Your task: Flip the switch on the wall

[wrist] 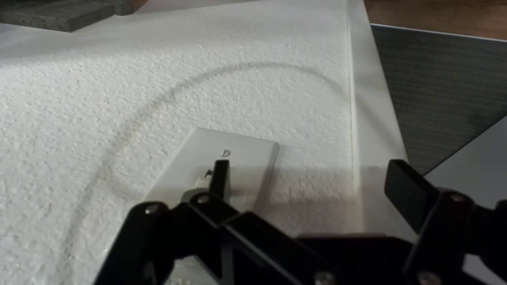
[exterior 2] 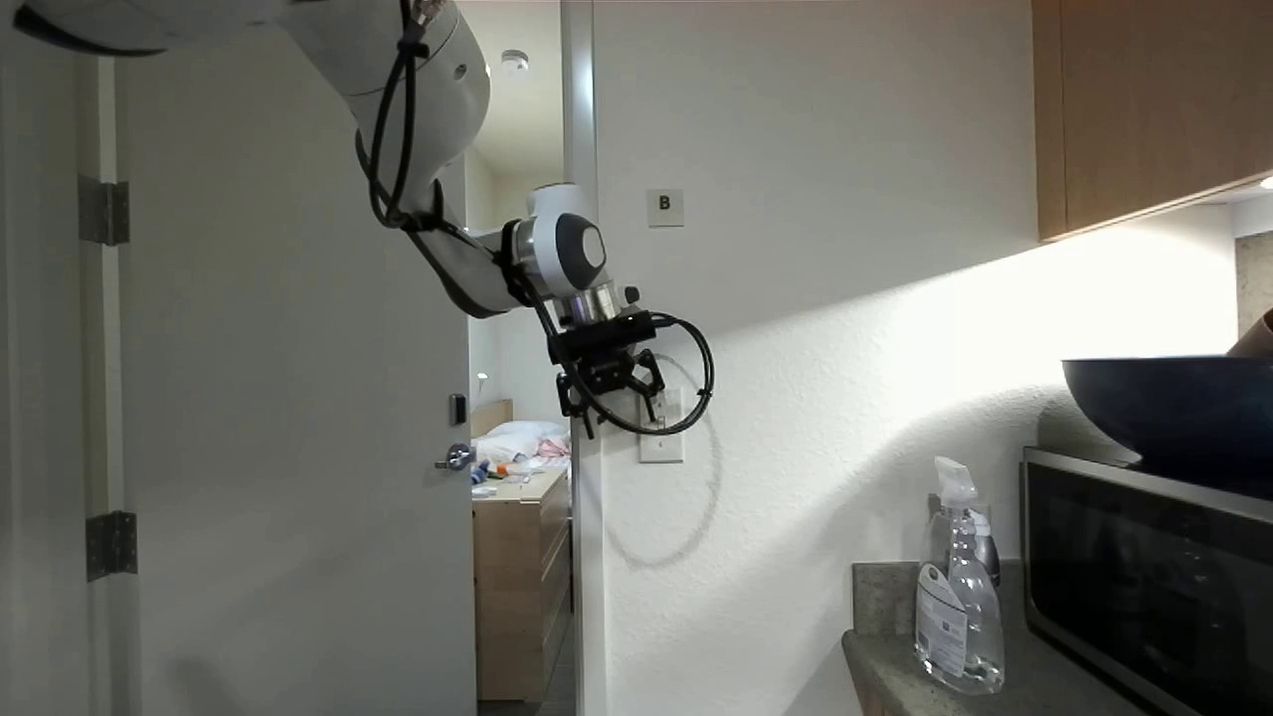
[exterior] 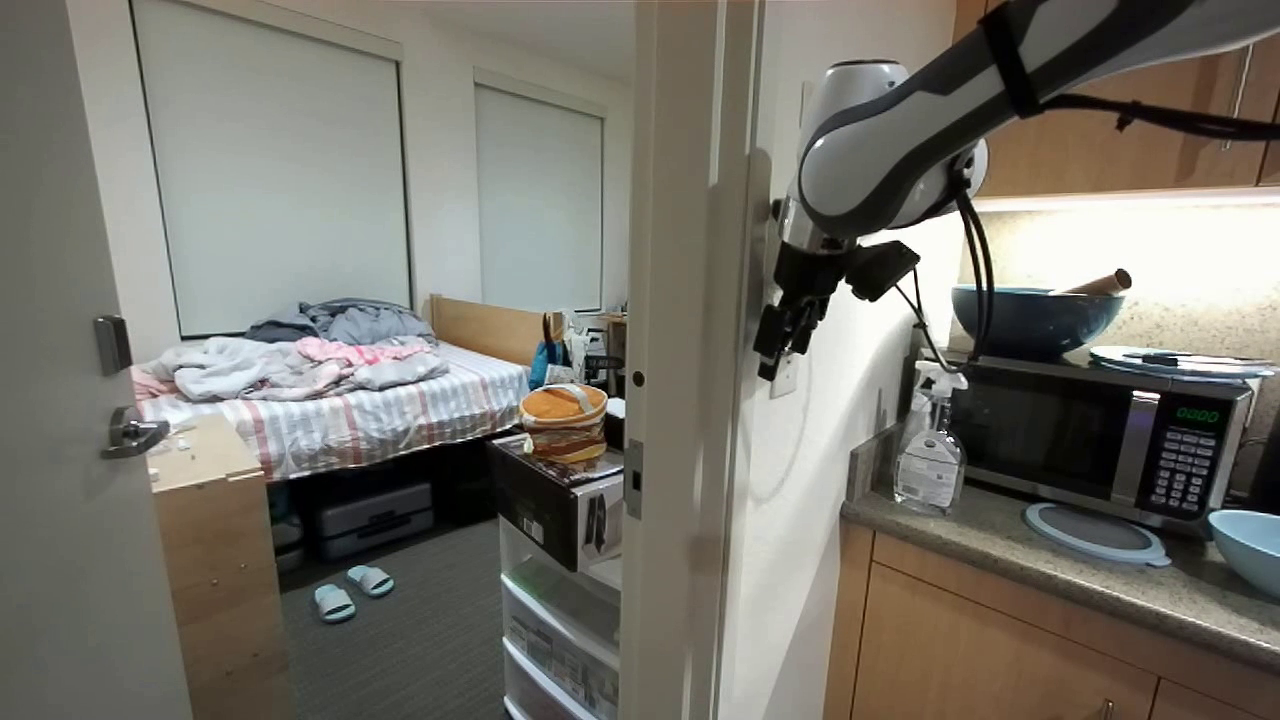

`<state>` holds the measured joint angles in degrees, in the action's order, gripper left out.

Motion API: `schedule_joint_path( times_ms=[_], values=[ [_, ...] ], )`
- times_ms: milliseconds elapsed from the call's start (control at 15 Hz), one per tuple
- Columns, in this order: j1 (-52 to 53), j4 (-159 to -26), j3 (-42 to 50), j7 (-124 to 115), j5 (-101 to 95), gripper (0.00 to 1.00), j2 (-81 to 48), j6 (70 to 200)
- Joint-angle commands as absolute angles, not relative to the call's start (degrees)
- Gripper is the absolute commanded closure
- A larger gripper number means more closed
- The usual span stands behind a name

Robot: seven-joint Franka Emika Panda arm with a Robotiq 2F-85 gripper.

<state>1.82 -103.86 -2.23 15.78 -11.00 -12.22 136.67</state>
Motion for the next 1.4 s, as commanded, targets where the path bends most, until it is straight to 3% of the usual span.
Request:
schedule_joint_path(
  times_ms=[0,1333],
  values=[
    [1.92,-103.87,-1.94,15.12,-12.31,0.00,-11.53,137.69],
    [1.13,-103.93,-1.75,17.26,-10.72,0.00,-12.18,138.11]
  ],
)
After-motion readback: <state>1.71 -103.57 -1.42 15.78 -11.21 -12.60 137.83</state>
